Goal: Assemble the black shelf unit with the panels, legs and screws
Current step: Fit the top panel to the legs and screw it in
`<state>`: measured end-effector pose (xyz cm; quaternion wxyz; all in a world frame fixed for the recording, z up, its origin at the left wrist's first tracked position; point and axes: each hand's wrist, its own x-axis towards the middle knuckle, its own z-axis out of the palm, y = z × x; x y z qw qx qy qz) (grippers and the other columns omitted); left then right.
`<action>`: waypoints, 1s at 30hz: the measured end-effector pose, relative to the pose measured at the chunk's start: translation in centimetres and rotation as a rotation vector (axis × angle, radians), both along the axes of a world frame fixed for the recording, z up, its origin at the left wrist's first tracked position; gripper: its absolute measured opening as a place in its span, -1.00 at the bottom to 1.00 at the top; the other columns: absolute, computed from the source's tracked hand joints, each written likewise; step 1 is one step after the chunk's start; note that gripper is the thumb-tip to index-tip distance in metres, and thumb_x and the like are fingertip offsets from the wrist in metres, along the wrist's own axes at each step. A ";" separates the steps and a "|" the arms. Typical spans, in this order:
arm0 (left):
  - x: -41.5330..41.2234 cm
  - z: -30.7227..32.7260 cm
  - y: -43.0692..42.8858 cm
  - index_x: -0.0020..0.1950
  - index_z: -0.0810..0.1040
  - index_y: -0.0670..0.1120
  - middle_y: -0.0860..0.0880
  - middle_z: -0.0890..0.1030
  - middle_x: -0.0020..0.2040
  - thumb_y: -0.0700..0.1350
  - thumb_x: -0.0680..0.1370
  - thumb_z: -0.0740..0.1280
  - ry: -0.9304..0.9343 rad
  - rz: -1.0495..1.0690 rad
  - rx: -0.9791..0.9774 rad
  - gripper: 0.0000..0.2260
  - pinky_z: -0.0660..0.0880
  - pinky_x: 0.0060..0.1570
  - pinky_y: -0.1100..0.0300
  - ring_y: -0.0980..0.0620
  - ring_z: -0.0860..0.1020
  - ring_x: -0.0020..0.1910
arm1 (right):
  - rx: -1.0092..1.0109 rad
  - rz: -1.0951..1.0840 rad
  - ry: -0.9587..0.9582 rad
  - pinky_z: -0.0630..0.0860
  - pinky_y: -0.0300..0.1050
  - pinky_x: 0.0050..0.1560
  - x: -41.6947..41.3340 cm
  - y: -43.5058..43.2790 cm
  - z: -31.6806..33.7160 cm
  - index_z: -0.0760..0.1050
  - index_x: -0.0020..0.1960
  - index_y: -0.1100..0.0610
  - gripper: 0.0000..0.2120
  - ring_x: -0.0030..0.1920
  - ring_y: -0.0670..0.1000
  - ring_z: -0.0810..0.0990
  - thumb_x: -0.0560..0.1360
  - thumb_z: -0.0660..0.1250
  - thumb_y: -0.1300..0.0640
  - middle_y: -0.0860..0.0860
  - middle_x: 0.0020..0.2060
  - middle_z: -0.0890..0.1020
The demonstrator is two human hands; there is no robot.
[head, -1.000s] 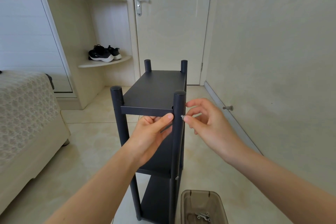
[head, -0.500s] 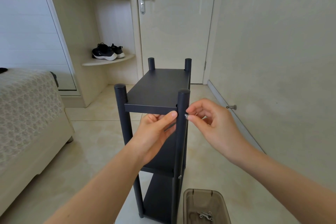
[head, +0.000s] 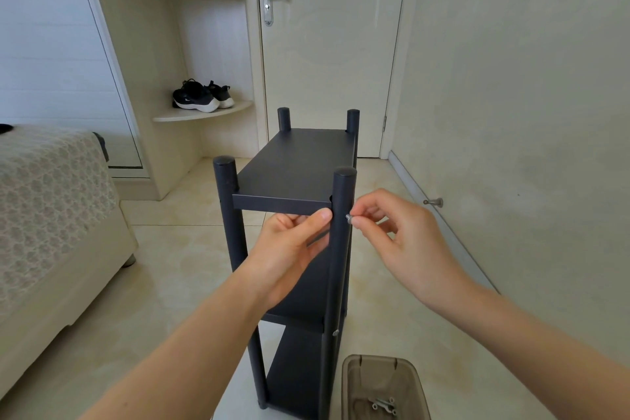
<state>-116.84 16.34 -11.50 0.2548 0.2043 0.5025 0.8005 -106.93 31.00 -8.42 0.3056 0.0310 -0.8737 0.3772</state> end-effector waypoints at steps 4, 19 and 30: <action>0.2 0.1 0.0 0.23 0.49 -0.45 -0.18 0.69 0.05 -0.13 0.51 0.38 -0.013 -0.005 0.015 -0.56 0.56 0.20 0.13 -0.06 0.65 0.16 | 0.061 0.011 0.015 0.49 -0.36 -0.01 -0.1 0.2 0.2 0.55 -0.07 -0.05 -0.87 -0.02 -0.19 0.57 0.54 0.36 0.18 -0.17 -0.15 0.62; 0.4 0.2 -0.2 0.00 0.60 -0.29 -0.15 0.68 -0.05 -0.14 0.48 0.39 -0.012 0.000 -0.004 -0.78 0.59 0.10 0.19 -0.04 0.67 0.09 | -0.148 -0.081 -0.065 0.47 -0.39 -0.10 -0.5 -0.4 -0.2 0.50 -0.03 0.01 -0.92 -0.08 -0.19 0.58 0.52 0.39 0.08 -0.10 -0.16 0.62; 1.0 0.8 -0.4 0.07 0.61 -0.31 -0.27 0.67 0.02 -0.16 0.54 0.38 0.017 0.104 -0.093 -0.78 0.61 0.04 0.22 -0.05 0.68 0.08 | -0.703 0.321 -0.378 0.52 0.10 0.27 -1.8 1.3 1.0 0.43 0.37 -0.10 -0.48 0.23 0.04 0.59 0.50 0.41 0.27 0.09 0.20 0.61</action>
